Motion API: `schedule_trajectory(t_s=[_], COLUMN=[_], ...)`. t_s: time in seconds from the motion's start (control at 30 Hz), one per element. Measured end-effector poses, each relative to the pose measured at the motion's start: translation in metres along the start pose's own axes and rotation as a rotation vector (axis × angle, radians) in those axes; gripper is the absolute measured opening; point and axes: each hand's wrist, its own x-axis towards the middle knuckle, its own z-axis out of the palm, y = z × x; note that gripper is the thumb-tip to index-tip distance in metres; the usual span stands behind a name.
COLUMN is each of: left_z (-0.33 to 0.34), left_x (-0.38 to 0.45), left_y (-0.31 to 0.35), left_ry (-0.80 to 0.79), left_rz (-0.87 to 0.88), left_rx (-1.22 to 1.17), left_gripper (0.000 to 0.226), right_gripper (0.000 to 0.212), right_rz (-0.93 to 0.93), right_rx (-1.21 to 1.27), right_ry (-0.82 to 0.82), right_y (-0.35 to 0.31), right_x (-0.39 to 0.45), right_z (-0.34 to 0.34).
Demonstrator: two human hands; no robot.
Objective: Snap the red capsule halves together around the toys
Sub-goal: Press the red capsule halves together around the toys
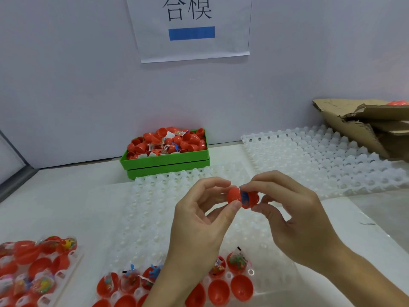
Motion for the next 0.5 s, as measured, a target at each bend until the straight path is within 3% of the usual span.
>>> schedule_trajectory(t_s=[0.3, 0.5], left_z=[-0.0004, -0.0013], left_x=[-0.0018, -0.001], left_y=[-0.0005, -0.001], left_ry=[-0.052, -0.058], left_rz=[0.003, 0.017], left_rx=[-0.016, -0.008], left_gripper=[0.031, 0.027], right_gripper=[0.047, 0.042], right_rz=[0.116, 0.098], right_rx=[0.178, 0.102], right_ry=[-0.132, -0.143], right_y=[-0.0028, -0.0025], right_x=[-0.0004, -0.0004], right_z=[-0.0031, -0.0024])
